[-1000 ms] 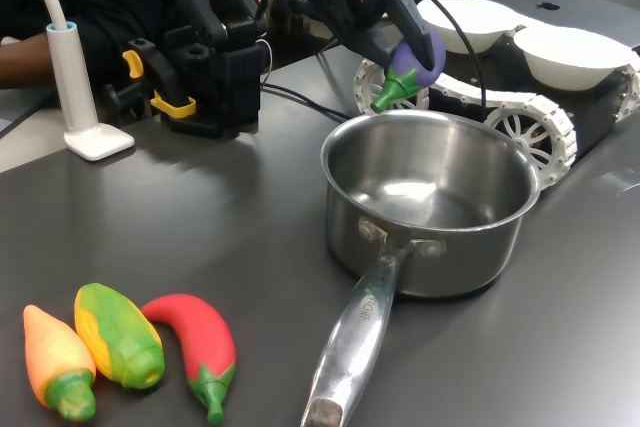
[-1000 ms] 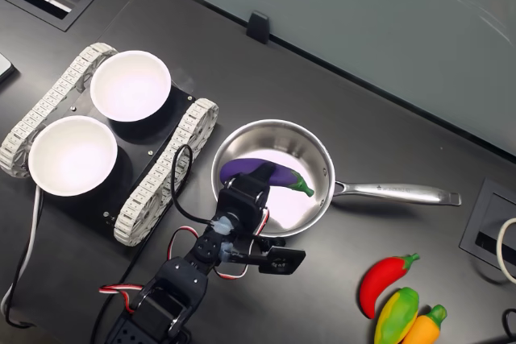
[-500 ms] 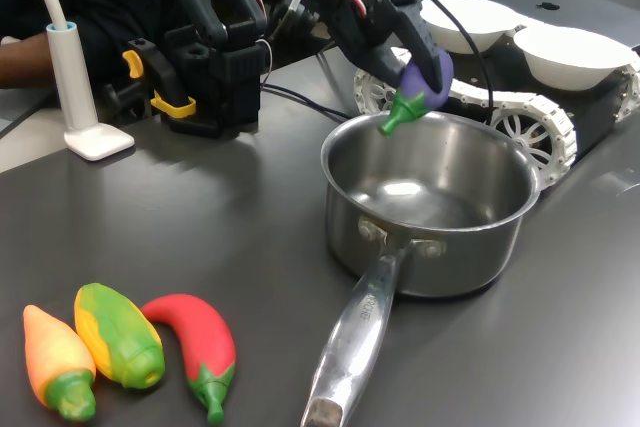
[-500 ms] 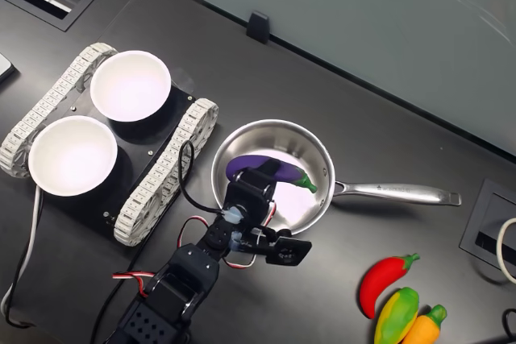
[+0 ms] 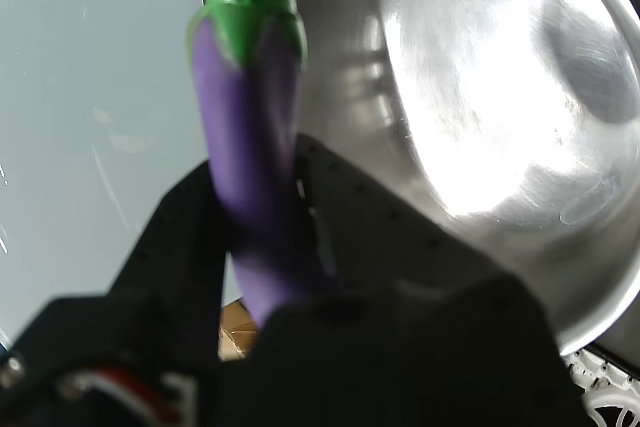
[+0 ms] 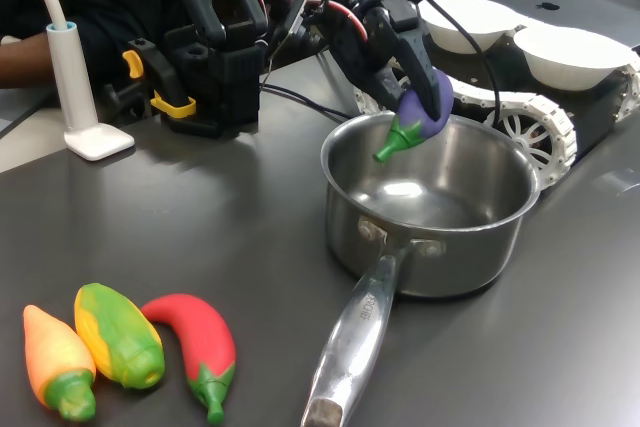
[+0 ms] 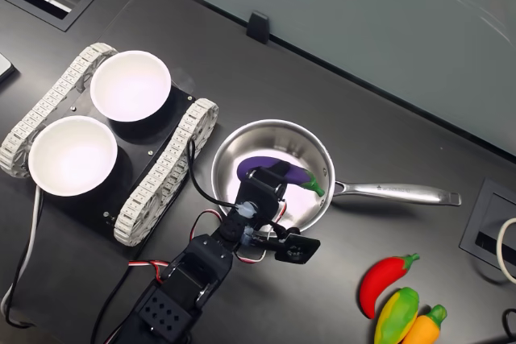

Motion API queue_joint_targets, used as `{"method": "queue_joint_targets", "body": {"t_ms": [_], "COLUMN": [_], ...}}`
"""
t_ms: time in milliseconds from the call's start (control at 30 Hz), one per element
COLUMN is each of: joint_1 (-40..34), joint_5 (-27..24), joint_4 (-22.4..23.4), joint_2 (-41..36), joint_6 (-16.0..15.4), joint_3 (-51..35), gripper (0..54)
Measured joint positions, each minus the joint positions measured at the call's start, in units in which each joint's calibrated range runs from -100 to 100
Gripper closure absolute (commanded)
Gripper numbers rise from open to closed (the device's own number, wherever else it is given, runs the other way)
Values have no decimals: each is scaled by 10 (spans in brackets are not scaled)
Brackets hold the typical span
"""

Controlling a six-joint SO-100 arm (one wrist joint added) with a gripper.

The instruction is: Pick up the brinjal and place them in the pan

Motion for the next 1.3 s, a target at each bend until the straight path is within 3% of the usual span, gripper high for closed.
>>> {"method": "queue_joint_targets", "body": {"t_ms": [533,667,1067,1300], "joint_1": [-15,-32,-35,-35], "joint_5": [2,4,5,13], "joint_4": [-4,-10,-20,-21], "joint_2": [12,14,13,14], "joint_6": [0,15,19,18], "joint_3": [0,1,34,42], "gripper": [536,536,532,350]}}
